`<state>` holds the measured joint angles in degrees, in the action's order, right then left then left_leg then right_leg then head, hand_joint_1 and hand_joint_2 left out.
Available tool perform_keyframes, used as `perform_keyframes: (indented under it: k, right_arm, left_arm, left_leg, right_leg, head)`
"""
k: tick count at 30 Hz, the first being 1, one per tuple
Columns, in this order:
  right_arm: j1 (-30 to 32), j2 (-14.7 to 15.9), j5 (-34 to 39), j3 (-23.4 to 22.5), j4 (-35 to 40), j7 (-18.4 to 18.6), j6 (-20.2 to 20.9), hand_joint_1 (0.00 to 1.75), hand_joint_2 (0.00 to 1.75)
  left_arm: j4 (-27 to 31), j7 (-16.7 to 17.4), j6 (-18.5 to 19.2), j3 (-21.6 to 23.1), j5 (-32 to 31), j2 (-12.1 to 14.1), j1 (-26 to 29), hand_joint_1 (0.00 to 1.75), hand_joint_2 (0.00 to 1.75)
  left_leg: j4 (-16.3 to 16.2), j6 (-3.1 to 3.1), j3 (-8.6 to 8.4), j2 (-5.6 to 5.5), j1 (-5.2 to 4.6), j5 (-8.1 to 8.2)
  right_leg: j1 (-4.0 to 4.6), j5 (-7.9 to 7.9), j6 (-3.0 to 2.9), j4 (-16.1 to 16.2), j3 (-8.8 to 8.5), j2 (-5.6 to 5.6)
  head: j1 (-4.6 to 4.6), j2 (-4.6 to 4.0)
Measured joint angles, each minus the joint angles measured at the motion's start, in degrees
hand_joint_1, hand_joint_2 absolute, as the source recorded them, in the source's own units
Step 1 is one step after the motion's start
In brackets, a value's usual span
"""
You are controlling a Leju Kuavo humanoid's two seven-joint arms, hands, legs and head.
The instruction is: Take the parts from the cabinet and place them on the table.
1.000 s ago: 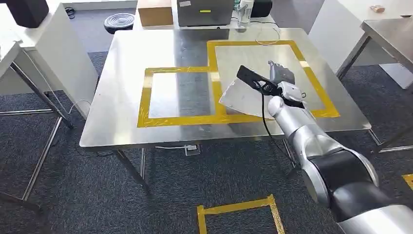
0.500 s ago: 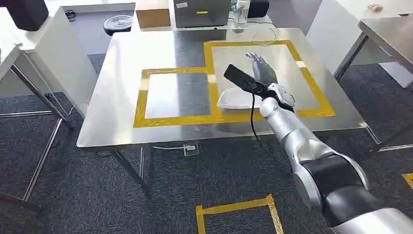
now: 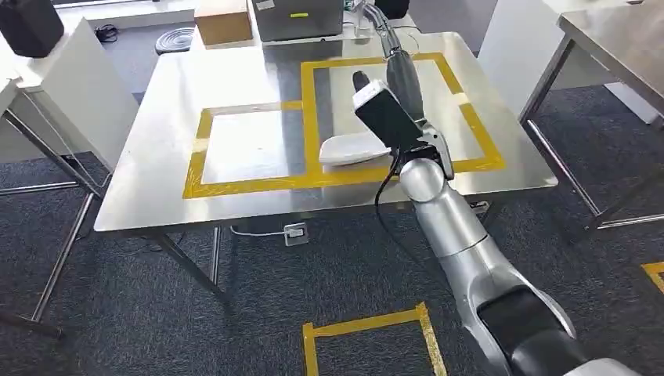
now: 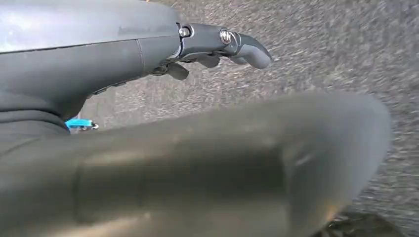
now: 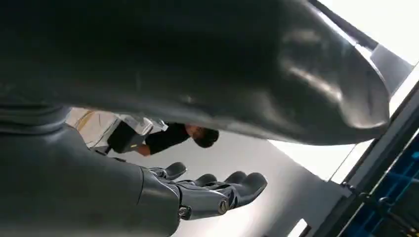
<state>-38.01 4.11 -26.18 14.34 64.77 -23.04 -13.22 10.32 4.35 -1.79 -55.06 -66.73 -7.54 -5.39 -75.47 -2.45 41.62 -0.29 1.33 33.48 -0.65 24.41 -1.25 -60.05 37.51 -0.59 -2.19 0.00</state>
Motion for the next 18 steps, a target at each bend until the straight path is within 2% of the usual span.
perform_keyframes:
  k: [1,2,3,4,5,7,8,9,10,11,12,13,14,15,16,17,18]
  right_arm:
    - [0.15,0.02,0.09,0.35,1.58,0.15,-0.07,0.0,0.0]
    - [0.15,0.04,0.11,0.59,2.89,0.4,-0.09,0.0,0.0]
    - [0.17,0.04,0.06,0.81,4.41,0.53,-0.24,0.0,0.0]
    - [0.54,0.09,-0.02,0.89,5.92,0.66,-0.46,0.0,0.0]
    - [0.91,0.39,-0.04,0.89,7.01,0.5,-0.72,0.0,0.0]
    - [2.33,0.5,-0.04,1.27,9.35,0.07,-1.01,0.0,0.0]
    - [3.36,0.83,0.0,1.29,10.67,-0.46,-1.09,0.0,0.0]
    - [4.55,1.16,0.13,1.31,11.82,-1.09,-1.11,0.0,0.0]
    - [5.64,1.42,0.24,1.35,13.25,-1.53,-1.05,0.0,0.0]
    - [6.66,1.59,0.42,1.4,14.58,-2.18,-1.03,0.0,0.0]
    - [7.57,1.68,0.5,1.53,15.8,-2.73,-0.9,0.0,0.0]
    - [8.6,1.7,0.48,1.72,17.27,-3.17,-0.83,0.0,0.0]
    - [9.67,1.73,0.48,1.83,18.43,-3.45,-0.81,0.0,0.0]
    - [10.48,1.73,0.5,1.9,19.54,-3.58,-0.81,0.0,0.0]
    - [11.35,1.73,0.59,2.01,20.76,-3.58,-0.74,0.0,0.0]
    - [12.17,1.73,0.63,2.1,22.07,-3.63,-0.74,0.0,0.0]
    - [13.12,1.73,0.59,2.29,23.84,-3.65,-0.81,0.0,0.0]
  left_arm:
    - [0.0,0.26,-0.02,0.0,-0.17,0.0,-0.06,0.0,0.0]
    - [0.0,0.33,-0.04,0.02,-0.28,0.0,-0.12,0.0,0.0]
    - [0.04,0.44,-0.04,0.0,-0.48,0.04,-0.37,0.0,0.0]
    - [0.07,0.55,-0.04,0.02,-0.55,0.09,-0.59,0.0,0.0]
    - [0.09,0.52,-0.07,0.02,-0.68,-0.07,-0.75,0.0,0.0]
    - [0.09,0.52,-0.07,0.02,-0.74,-0.02,-0.8,0.0,0.0]
    - [0.05,0.52,-0.07,0.02,-0.74,-0.11,-0.65,0.0,0.0]
    - [0.07,0.41,-0.07,0.02,-0.74,-0.15,-0.69,0.0,0.0]
    - [0.09,0.35,-0.11,0.02,-0.7,-0.13,-0.69,0.0,0.0]
    - [0.09,0.26,-0.22,0.02,-0.61,-0.15,-0.66,0.0,0.0]
    - [0.09,0.26,-0.37,0.02,-0.46,-0.2,-0.58,0.0,0.0]
    - [0.07,0.26,-0.5,0.02,-0.24,-0.24,-0.48,0.0,0.0]
    - [0.07,0.26,-0.61,0.02,-0.07,-0.26,-0.4,0.0,0.0]
    - [0.07,0.26,-0.81,0.02,0.13,-0.31,-0.32,0.0,0.0]
    - [0.07,0.26,-1.09,0.02,0.26,-0.37,-0.26,0.0,0.0]
    - [0.07,0.28,-1.22,0.02,0.44,-0.48,-0.23,0.0,0.0]
    - [0.07,0.28,-1.36,0.02,0.72,-0.52,-0.22,0.0,0.0]
  left_leg:
    - [4.41,0.73,-3.27,0.0,-0.39,-1.23]
    - [9.93,1.47,-7.26,-0.01,-0.78,-2.53]
    - [15.32,2.2,-10.81,-0.01,-1.25,-2.16]
    - [15.41,2.22,-10.46,0.07,-1.57,-2.65]
    - [15.57,2.2,-10.49,-0.05,-1.79,-3.15]
    - [15.69,2.79,-10.32,-0.07,-1.91,-3.87]
    - [16.27,3.15,-10.05,0.0,-1.55,-4.75]
    - [16.5,3.43,-10.18,0.32,-1.3,-5.48]
    - [16.59,3.96,-9.38,0.4,-1.24,-6.07]
    - [16.57,4.21,-8.55,0.48,-1.24,-6.72]
    - [16.51,4.19,-7.79,0.55,-1.25,-7.28]
    - [16.47,4.17,-6.95,0.65,-1.26,-7.86]
    - [16.41,4.13,-6.14,0.71,-1.24,-8.41]
    - [16.33,4.03,-5.41,0.75,-1.24,-8.89]
    - [16.19,3.9,-4.62,0.79,-1.21,-9.37]
    - [16.03,3.76,-4.02,0.79,-1.21,-9.78]
    - [15.76,3.49,-3.6,0.76,-1.21,-10.21]
  right_leg:
    - [0.21,-0.5,0.02,0.0,0.56,-0.09]
    - [0.4,-0.96,0.06,0.0,1.01,-0.1]
    - [0.39,-1.39,0.18,-0.09,1.18,-0.04]
    - [0.89,-1.75,0.53,0.18,1.14,0.08]
    - [0.48,-1.93,0.77,0.37,0.96,0.15]
    - [0.36,-2.73,1.64,0.93,0.71,0.21]
    - [0.47,-3.2,2.01,1.09,0.92,0.19]
    - [0.25,-1.86,2.25,0.45,1.33,0.13]
    - [0.26,1.39,2.55,-1.62,2.27,0.26]
    - [0.13,5.46,2.84,-5.74,3.5,0.27]
    - [0.08,8.26,3.1,-10.19,4.66,0.27]
    - [0.08,10.06,3.31,-14.37,5.53,0.27]
    - [0.05,10.13,3.44,-16.5,5.41,0.27]
    - [0.01,8.91,3.49,-15.99,4.08,0.29]
    - [-0.03,6.82,3.46,-12.97,1.29,0.34]
    - [-0.01,5.23,3.33,-8.83,-1.93,0.35]
    - [0.03,4.89,3.05,-3.03,-6.38,0.39]
  head:
    - [-0.02,0.0]
    - [-0.02,0.0]
    - [-0.07,0.0]
    - [-0.2,0.0]
    - [0.2,0.0]
    - [0.31,0.0]
    - [0.17,-0.02]
    - [0.52,0.0]
    - [0.22,0.0]
    - [0.15,0.0]
    - [0.22,0.0]
    - [0.17,0.0]
    - [0.2,-0.02]
    - [0.17,0.0]
    - [0.17,-0.02]
    - [0.17,0.0]
    - [0.17,0.0]
